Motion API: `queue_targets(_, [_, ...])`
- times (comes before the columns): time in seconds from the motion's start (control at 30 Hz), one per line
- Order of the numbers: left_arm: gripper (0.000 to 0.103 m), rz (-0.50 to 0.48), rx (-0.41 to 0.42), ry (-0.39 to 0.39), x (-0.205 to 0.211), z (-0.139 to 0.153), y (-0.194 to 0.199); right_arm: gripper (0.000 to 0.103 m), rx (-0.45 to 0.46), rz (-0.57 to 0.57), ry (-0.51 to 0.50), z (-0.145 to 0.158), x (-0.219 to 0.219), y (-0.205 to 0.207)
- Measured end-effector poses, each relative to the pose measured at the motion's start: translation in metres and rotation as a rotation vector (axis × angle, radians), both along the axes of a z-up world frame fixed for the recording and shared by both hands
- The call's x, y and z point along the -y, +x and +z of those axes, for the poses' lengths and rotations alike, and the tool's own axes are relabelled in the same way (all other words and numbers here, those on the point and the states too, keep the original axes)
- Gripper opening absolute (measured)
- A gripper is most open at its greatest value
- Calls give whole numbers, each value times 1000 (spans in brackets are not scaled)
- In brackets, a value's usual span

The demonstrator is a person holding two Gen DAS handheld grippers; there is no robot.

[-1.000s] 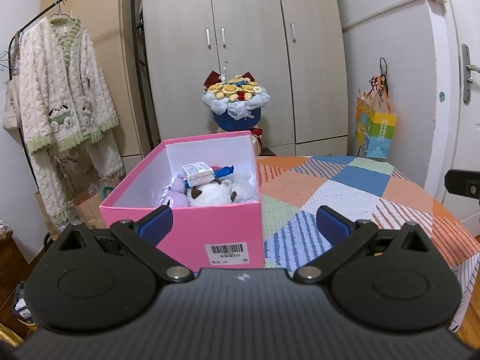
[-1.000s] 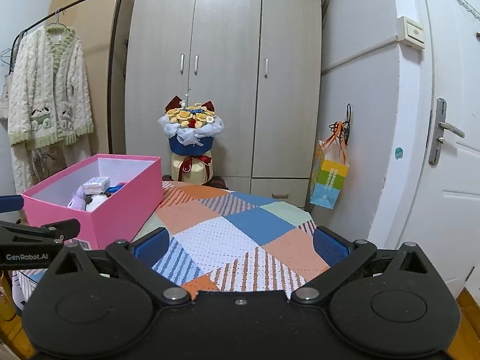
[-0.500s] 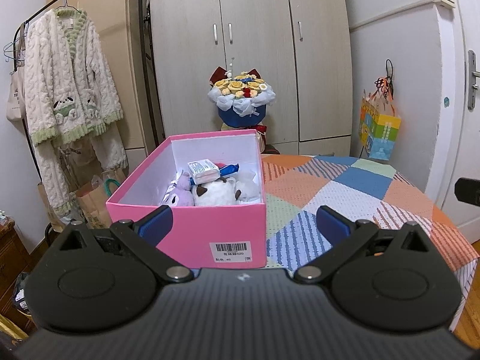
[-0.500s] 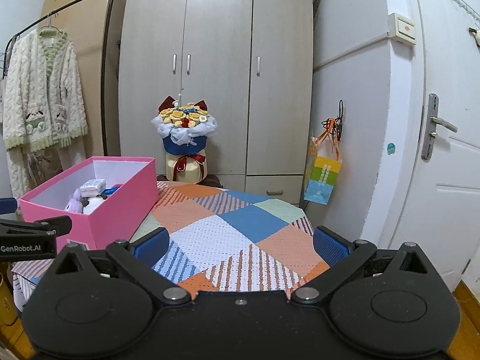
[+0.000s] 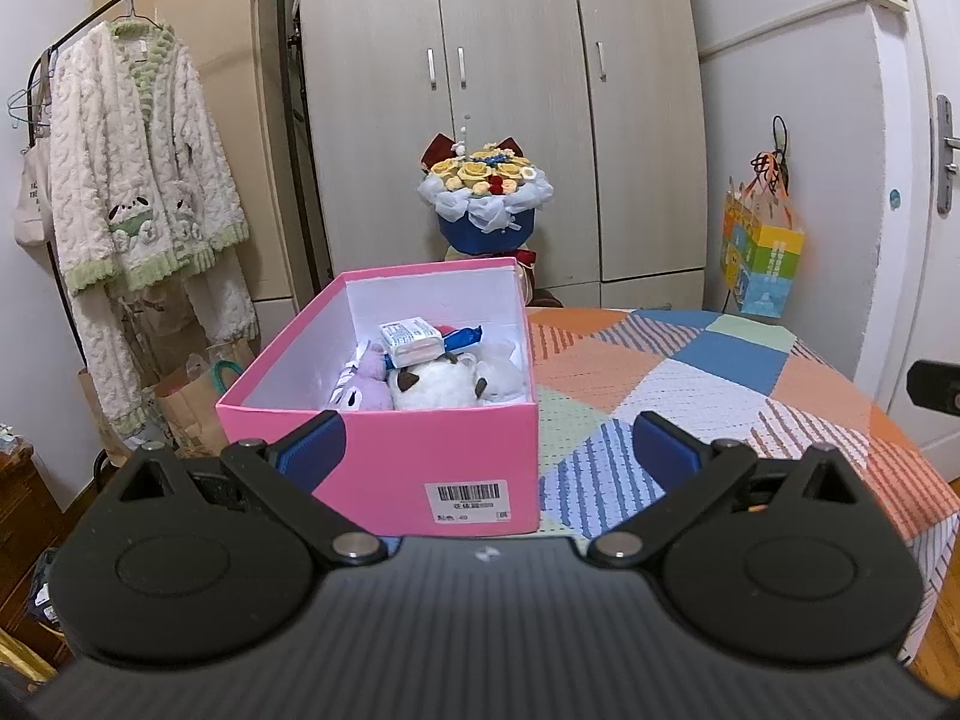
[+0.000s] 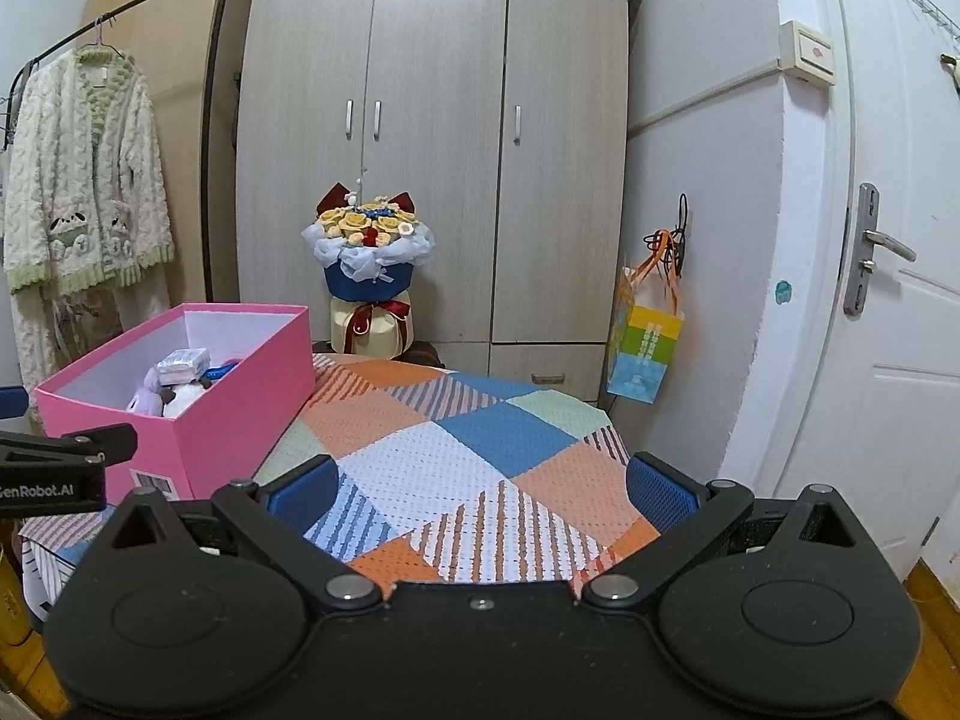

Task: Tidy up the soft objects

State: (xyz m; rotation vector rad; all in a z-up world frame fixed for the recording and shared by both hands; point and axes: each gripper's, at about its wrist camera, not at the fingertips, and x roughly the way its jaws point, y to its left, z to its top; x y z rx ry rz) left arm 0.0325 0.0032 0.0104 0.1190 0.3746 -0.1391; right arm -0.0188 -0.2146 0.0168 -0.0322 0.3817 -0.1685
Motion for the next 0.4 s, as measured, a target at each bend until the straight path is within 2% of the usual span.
queue_targets(0.4, [103,3,8,2,-1,1,-3,103,-4,-2,0,-2,1,1])
